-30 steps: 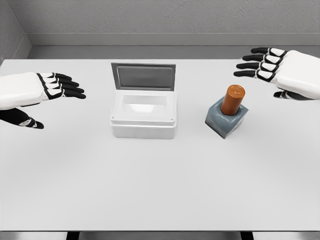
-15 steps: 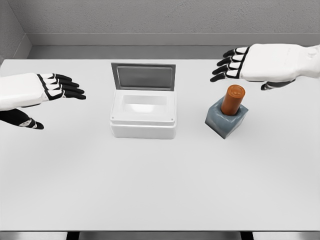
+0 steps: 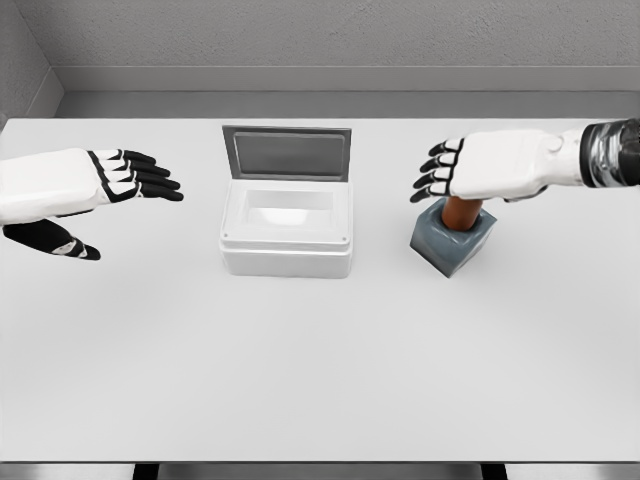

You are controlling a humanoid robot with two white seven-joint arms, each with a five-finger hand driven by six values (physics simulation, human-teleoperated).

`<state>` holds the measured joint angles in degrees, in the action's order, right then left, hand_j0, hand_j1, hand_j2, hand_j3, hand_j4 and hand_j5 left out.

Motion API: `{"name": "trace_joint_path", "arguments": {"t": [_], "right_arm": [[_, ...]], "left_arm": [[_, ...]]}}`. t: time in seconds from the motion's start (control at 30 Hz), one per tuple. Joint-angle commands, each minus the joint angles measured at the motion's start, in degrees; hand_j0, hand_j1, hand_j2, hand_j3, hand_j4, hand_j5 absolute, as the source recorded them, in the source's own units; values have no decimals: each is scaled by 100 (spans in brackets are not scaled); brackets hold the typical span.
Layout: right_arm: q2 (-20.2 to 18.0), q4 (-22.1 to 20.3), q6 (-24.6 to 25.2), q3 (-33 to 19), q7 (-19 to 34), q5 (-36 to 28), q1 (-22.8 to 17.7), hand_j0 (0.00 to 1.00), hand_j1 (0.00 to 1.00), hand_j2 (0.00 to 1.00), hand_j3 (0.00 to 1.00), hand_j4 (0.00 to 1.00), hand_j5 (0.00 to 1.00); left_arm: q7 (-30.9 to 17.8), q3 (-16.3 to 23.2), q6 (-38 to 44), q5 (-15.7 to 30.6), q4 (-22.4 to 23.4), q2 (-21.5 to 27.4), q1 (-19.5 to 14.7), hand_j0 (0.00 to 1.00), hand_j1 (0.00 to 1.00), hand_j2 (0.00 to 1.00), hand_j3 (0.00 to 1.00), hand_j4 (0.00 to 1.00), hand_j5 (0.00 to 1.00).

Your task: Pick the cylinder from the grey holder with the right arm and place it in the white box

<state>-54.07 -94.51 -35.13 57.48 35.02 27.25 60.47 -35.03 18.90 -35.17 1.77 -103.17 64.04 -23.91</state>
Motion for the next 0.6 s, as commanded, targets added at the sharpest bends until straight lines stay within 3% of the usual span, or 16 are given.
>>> {"name": "trace_joint_path", "arguments": {"t": [0.0, 0.3, 0.43, 0.57], "right_arm": [[54, 29, 13, 97, -2, 43, 0, 99, 99, 99, 99, 99, 99], [257, 275, 13, 132, -2, 202, 18, 99, 99, 99, 99, 99, 99], [257, 302, 13, 132, -2, 202, 18, 99, 99, 99, 99, 99, 99], [257, 407, 13, 141, -2, 202, 18, 99, 99, 99, 99, 99, 99]], "left_arm": [[3, 0, 17, 43, -2, 12, 0, 100, 100, 100, 100, 100, 100], [3, -35, 17, 78, 7, 161, -264, 100, 100, 100, 100, 100, 100], [3, -53, 17, 579, 7, 416, -334, 100, 100, 100, 100, 100, 100], [3, -44, 17, 667, -2, 478, -369, 100, 100, 100, 100, 100, 100]]}}
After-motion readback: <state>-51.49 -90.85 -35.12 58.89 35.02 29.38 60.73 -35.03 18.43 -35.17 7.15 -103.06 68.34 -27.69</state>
